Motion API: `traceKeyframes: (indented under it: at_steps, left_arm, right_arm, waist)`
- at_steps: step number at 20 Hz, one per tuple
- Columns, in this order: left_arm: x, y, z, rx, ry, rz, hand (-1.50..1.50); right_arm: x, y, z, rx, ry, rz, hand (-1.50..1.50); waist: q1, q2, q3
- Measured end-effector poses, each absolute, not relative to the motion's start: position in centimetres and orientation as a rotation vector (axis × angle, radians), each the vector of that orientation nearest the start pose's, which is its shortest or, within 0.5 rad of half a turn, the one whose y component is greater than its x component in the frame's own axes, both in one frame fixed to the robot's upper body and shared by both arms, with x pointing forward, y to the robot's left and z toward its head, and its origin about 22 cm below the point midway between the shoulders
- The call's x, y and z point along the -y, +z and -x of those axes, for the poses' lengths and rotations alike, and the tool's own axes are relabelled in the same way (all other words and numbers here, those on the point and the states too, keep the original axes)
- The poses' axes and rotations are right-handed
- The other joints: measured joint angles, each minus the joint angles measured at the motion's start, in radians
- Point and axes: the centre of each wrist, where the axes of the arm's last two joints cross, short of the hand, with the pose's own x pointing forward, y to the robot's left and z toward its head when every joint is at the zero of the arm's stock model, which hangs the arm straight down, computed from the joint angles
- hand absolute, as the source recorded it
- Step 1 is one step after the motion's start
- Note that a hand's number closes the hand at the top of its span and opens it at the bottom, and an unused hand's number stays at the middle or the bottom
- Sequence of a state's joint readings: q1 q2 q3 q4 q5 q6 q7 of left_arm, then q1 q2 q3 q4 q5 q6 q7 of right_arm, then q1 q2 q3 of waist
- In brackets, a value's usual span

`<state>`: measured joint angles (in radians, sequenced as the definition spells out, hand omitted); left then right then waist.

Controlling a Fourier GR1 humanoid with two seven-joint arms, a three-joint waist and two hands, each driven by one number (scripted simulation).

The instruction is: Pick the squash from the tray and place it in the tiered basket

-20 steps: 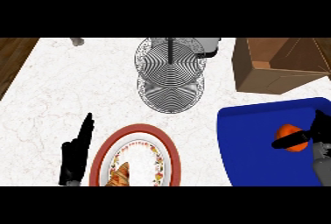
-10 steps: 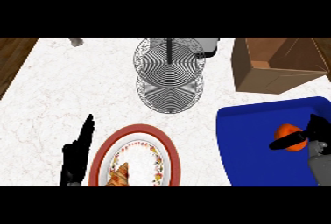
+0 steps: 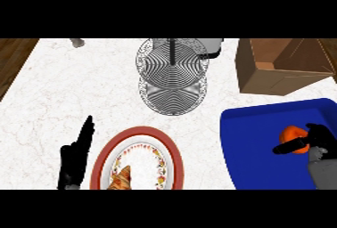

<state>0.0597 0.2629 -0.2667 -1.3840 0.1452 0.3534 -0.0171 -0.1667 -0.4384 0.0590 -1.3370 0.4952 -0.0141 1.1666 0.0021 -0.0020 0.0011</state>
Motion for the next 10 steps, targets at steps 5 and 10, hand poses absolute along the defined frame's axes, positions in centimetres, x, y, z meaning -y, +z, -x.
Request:
traceKeyframes:
  at_steps: [5, 10]
  left_arm:
    - [-24.5, -5.3, -21.1, 1.323, -0.025, -0.257, 0.0]
    - [-24.4, -5.2, -21.1, 1.311, -0.018, -0.256, 0.0]
  right_arm:
    - [33.1, 1.5, -28.3, 0.317, 0.236, 0.933, 1.5]
    - [32.8, 0.9, -28.7, 0.333, 0.276, 0.981, 1.5]
  waist:
    - [0.0, -0.001, -0.001]
    - [-0.001, -0.003, -0.008]
